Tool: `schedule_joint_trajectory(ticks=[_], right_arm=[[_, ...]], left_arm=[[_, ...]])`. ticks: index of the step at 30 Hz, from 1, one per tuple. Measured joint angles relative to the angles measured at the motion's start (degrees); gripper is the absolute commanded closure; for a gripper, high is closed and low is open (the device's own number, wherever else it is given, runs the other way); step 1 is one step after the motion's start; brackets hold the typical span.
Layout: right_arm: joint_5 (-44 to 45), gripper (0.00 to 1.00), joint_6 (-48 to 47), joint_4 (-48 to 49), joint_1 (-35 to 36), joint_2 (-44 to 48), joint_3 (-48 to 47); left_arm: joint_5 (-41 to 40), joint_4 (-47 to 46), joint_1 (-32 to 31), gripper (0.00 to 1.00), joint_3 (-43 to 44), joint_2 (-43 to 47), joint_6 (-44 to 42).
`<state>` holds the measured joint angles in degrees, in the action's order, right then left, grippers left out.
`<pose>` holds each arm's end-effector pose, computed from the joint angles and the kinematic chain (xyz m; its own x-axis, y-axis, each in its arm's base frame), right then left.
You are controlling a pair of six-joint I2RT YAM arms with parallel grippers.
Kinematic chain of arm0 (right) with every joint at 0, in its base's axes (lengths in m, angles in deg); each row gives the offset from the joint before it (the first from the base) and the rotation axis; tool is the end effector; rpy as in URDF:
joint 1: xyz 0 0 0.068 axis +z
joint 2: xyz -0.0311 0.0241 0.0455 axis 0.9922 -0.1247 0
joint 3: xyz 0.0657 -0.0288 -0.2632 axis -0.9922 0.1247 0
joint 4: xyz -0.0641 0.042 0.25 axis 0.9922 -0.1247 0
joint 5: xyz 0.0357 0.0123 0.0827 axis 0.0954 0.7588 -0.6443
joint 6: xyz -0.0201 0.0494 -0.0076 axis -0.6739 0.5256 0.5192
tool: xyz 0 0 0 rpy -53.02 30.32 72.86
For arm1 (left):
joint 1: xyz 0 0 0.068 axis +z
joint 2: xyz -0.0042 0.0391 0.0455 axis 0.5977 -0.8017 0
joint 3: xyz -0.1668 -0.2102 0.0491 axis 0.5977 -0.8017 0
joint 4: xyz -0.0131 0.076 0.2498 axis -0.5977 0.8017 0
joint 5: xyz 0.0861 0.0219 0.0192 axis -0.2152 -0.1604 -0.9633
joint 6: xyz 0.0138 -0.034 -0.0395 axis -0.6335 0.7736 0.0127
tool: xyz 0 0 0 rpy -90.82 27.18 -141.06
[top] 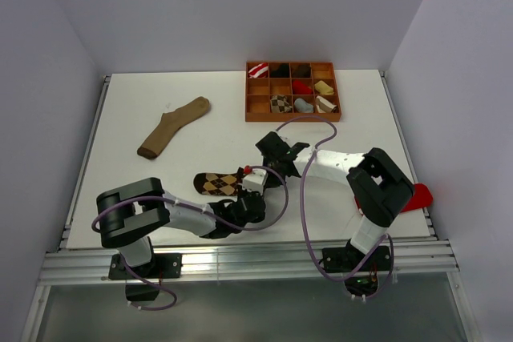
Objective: Roll the socks
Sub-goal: Roll the sock at the center of the board.
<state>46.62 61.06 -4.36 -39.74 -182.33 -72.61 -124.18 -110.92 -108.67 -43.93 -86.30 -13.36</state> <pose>0.2355 0.2209 0.1610 -0.9499 0.1342 -0.2821 0.0347 0.9428 0.3316 0.1144 -0.2829 0.1290 -0.4861 0.0520 -0.8724 0.4059 0.8975 -0.1727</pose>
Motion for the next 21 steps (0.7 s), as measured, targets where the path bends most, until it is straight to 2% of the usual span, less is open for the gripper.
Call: schedule_joint_trajectory(ticks=[2, 3, 4, 10, 12, 19, 20, 21], right_arm=[[-0.2, 1.00, 0.0, 0.0, -0.1, 0.0, 0.0], [-0.4, 1.00, 0.0, 0.1, -0.2, 0.0, 0.0], [-0.5, 1.00, 0.0, 0.1, -0.3, 0.0, 0.0], [-2.2, 1.00, 0.2, 1.4, -0.6, 0.0, 0.5], [-2.9, 0.96, 0.4, 2.8, -0.8, 0.3, 1.3], [-6.0, 0.70, 1.9, 10.6, -1.4, 3.9, 7.3], [-6.4, 0.63, 2.1, 12.0, -1.6, 4.7, 8.3], [-6.9, 0.59, 2.4, 13.3, -1.7, 5.9, 9.8]], left_arm=[[-0.7, 1.4, 0.0, 0.86, 0.5, 0.0, 1.8], [-0.9, 2.0, 0.0, 0.96, 0.8, 0.0, 2.6], [-1.1, 2.6, -0.1, 0.99, 1.0, 0.0, 3.5], [-1.2, 5.6, 0.3, 0.99, 1.4, 1.1, 7.6], [0.4, 6.0, 1.1, 1.00, 0.9, 2.0, 8.9], [13.8, 2.6, 8.0, 1.00, -5.4, 8.0, 14.1], [15.9, 1.6, 9.2, 0.99, -6.5, 8.7, 15.1], [18.1, 0.5, 10.4, 1.00, -7.5, 9.2, 15.8]])
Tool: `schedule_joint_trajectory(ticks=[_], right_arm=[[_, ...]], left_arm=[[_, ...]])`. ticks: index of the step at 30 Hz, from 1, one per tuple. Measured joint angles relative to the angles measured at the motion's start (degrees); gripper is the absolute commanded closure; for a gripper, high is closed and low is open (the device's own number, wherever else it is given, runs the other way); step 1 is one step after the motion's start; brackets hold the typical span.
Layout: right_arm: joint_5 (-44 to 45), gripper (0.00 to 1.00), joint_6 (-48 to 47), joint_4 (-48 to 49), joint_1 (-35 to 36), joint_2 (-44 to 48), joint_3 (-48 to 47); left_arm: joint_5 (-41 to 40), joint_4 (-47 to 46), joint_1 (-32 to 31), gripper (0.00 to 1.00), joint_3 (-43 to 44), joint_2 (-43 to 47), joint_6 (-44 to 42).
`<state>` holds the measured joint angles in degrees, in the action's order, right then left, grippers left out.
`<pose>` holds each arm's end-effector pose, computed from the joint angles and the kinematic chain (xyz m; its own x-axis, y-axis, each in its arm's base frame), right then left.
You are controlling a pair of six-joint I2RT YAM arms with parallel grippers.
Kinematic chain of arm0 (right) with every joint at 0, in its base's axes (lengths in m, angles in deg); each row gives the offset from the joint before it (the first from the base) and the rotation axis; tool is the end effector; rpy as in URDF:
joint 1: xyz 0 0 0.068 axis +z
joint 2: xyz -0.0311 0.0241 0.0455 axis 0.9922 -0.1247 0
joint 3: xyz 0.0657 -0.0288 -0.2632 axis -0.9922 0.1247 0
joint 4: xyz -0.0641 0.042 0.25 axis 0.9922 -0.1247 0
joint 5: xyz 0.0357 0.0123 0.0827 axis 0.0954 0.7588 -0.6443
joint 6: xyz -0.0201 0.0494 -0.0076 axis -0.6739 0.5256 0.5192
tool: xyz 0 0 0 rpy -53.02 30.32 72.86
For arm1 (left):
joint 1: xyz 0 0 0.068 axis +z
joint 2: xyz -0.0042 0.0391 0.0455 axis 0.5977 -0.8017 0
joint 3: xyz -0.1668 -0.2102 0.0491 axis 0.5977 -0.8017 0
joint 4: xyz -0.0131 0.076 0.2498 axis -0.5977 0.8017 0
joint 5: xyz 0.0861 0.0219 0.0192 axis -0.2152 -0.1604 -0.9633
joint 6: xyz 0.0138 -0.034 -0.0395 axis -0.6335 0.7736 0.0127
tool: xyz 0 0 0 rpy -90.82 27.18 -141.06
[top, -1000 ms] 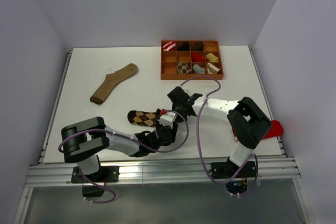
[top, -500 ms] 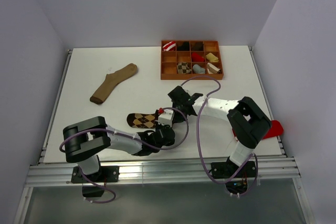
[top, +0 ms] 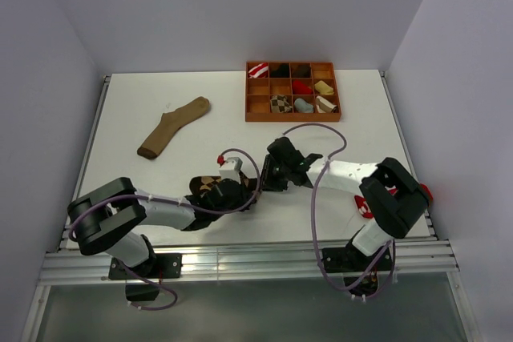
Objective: Roll the socks
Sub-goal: Roll the sock at the center of the board.
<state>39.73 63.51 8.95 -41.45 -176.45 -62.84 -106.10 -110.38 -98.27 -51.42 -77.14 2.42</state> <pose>0.2240 0.2037 0.1573 -0.9391 0.1963 -0.2820 0.0247 0.8572 0.5143 0.1401 -0.2348 0.1345 -0.7085 -0.2073 -0.6745 0.2543 0.8167 -0.5181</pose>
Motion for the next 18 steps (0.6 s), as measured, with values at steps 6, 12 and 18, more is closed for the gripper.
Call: schedule_joint_trajectory(ticks=[6, 12, 18], right_arm=[[-0.8, 0.45, 0.7, 7.8, -1.2, 7.9, 7.1], [-1.2, 0.37, 0.8, 15.2, -1.5, 12.4, 12.0], [-3.0, 0.38, 1.3, 21.1, -1.5, 10.6, 13.3]], left_arm=[[10.2, -5.5, 6.7, 1.00, -3.9, 0.8, 5.7], [17.9, -13.6, 11.7, 0.99, -9.7, 1.1, 12.7], [22.5, -21.6, 15.1, 0.99, -15.3, 1.0, 20.6]])
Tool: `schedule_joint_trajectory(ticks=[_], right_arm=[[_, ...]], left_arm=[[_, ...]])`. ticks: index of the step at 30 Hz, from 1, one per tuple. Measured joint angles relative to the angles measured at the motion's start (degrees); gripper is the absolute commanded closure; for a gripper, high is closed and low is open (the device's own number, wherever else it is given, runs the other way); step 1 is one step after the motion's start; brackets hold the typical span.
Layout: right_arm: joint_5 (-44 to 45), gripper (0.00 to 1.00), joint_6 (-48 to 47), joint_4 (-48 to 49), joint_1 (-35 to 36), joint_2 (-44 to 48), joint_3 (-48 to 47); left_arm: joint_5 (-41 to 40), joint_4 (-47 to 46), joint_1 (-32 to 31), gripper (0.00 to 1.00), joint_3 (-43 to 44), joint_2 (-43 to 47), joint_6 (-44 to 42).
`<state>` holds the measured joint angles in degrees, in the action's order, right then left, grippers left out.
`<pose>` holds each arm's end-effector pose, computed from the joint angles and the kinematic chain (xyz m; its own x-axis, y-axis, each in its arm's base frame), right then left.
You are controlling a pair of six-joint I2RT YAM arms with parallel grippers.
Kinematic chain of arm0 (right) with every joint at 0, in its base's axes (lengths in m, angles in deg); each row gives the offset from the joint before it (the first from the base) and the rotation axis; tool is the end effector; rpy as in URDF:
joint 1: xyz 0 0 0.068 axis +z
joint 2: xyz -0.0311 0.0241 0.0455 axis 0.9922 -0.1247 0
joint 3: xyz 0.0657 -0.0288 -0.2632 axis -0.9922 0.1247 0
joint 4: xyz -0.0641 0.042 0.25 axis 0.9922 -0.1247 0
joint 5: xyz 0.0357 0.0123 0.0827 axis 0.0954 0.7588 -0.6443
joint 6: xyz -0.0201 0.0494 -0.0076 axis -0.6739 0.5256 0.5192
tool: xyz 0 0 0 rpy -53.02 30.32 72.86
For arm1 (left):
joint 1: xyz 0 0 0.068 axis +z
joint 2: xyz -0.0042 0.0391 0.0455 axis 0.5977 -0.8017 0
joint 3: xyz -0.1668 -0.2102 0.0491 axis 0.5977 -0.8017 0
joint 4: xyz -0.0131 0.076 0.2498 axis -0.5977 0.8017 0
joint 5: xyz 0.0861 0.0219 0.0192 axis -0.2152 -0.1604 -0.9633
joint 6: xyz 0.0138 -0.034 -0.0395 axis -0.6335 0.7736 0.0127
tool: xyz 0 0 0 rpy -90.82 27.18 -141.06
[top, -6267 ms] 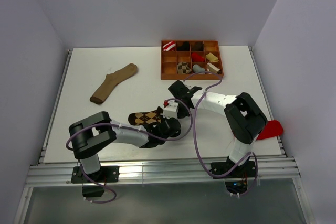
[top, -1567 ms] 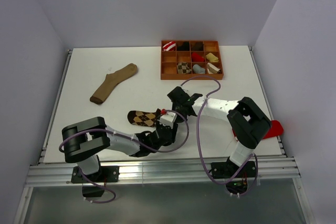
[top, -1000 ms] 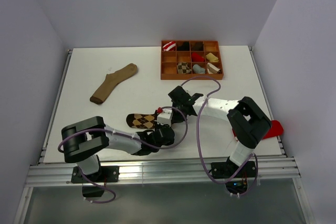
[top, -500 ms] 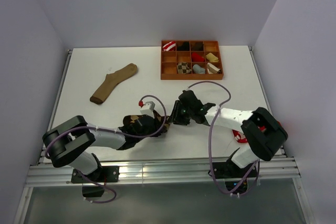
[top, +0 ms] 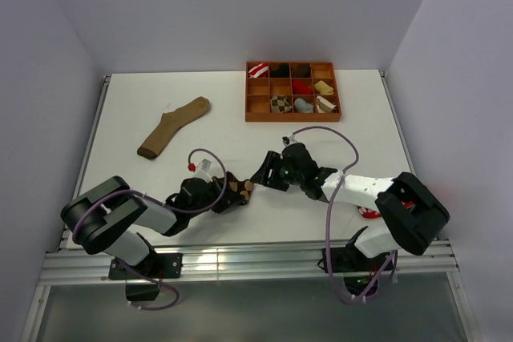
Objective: Roll the socks
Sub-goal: Roll the sock at the center of the board.
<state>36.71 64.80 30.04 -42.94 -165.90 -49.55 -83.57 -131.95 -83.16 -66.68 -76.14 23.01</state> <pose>0.2049 0.1798 0.1680 -0.8664 0.2865 -0.4090 -0.0975 0.7061 0.7014 0.1544 -0.1659 0.1082 -0.8221 -0.4985 -0.2750 -0.0311 0.5216 -0.8526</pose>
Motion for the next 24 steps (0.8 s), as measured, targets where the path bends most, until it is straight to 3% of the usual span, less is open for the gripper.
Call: schedule_joint_trajectory(ticks=[8, 18, 24], right_arm=[[-4.4, 0.39, 1.6, 6.4, 0.0, -6.9, 0.2], [-10.9, 0.44, 4.9, 15.3, 1.1, -15.3, 0.1], [-14.0, 0.63, 6.7, 20.6, 1.1, -19.4, -0.2]], left_arm=[[1.6, -9.7, 1.8, 0.99, -4.9, -3.0, 8.3], [1.6, -16.1, 1.9, 0.99, -6.7, -6.3, 12.2], [1.6, -16.3, 2.0, 0.99, -6.8, -6.4, 12.4]])
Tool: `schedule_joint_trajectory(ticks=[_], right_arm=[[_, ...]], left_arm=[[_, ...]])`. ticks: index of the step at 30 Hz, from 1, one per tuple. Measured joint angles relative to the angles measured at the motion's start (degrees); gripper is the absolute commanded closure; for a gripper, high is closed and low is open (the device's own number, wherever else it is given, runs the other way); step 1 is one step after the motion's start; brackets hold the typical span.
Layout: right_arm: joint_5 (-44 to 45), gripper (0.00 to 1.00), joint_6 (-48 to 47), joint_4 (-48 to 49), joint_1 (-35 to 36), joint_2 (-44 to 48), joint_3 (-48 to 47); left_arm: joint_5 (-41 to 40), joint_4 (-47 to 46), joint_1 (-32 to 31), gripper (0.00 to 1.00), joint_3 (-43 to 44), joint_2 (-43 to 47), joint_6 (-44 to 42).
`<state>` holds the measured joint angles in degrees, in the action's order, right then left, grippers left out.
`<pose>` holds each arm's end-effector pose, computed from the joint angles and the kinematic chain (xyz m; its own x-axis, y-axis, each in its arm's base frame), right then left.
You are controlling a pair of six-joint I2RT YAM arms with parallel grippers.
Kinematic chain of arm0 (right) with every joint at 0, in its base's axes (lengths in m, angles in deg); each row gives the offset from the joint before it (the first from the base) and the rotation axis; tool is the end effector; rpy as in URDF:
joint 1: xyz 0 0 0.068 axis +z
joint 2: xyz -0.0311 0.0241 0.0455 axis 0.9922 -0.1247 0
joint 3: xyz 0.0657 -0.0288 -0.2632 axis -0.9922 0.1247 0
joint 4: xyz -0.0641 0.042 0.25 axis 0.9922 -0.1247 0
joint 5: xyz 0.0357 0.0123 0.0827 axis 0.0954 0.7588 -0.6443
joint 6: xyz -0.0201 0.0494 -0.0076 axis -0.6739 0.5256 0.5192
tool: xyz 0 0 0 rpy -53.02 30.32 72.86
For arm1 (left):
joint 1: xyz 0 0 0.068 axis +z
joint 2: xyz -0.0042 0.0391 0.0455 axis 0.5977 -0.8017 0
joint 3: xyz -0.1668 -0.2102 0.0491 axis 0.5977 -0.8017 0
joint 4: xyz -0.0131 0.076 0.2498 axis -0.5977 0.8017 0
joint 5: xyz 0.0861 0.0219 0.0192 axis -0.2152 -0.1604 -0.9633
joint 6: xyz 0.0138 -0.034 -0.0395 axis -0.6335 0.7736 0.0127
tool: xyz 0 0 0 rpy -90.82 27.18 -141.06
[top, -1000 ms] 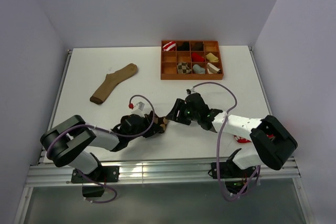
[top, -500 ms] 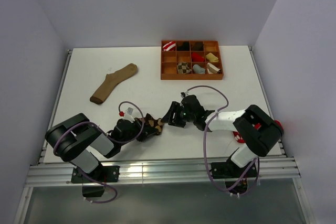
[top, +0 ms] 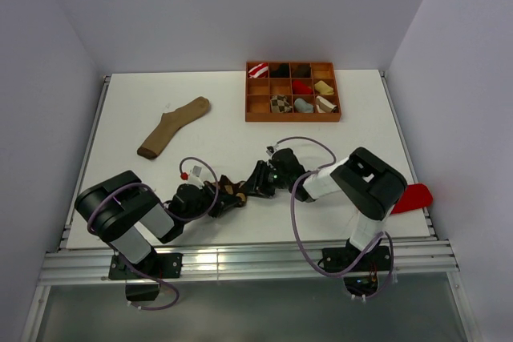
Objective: Roll the socks
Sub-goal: Roll the sock at the center of the board.
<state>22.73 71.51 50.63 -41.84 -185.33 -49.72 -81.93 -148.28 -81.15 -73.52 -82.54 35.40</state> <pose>0.2187 0.2097 0.1104 -0.9545 0.2014 -0.2201 -0.0710 0.5631 0.8233 0.1438 -0.1459 0.0912 -0.7883 -0.6100 -0.0805 -0.1838 0.3584 -0.9153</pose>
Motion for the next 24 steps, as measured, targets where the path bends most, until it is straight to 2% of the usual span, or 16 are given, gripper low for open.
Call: schedule_joint_trajectory(ticks=[2, 3, 6, 8, 10, 11, 14, 15, 19, 24], right_arm=[[-0.4, 0.71, 0.4, 1.5, 0.0, -1.2, 0.0], [-0.6, 0.82, 0.8, 2.3, 0.0, -1.8, 0.0], [-0.6, 1.00, 1.0, 3.0, 0.0, -2.1, 0.1], [-0.6, 1.00, 0.6, 2.6, -0.2, -2.1, 0.1], [-0.3, 1.00, -0.2, 0.3, -0.3, -1.7, -0.7], [-0.1, 1.00, -1.0, -1.3, -0.4, -1.5, -1.3], [1.8, 1.00, -4.7, -10.0, -0.3, -0.1, -5.0], [2.9, 1.00, -6.0, -13.5, -0.3, 0.3, -6.7], [8.7, 1.00, -11.0, -25.5, -0.3, 1.4, -12.6], [15.5, 1.00, -15.2, -37.2, -0.3, 2.0, -18.1]], left_arm=[[0.0, 0.0, 0.0, 0.99, 0.0, 0.0, 0.0], [0.1, 0.0, 0.0, 1.00, -0.1, 0.0, 0.0], [0.3, 0.1, 0.0, 0.99, -0.1, 0.0, 0.0], [0.4, 0.3, 0.1, 0.94, 0.0, 0.0, -0.2], [0.6, 0.9, 0.1, 0.81, 0.4, 0.0, -0.8], [0.7, 1.5, 0.1, 0.67, 0.8, 0.1, -1.2], [0.8, 4.8, 0.2, 0.50, 2.5, 2.1, -3.4], [0.4, 6.6, 0.2, 0.48, 3.2, 3.3, -4.3], [-3.2, 19.0, 0.2, 0.50, 6.1, 11.9, -8.9], [-12.0, 37.0, 0.2, 0.64, 9.5, 23.6, -16.6]])
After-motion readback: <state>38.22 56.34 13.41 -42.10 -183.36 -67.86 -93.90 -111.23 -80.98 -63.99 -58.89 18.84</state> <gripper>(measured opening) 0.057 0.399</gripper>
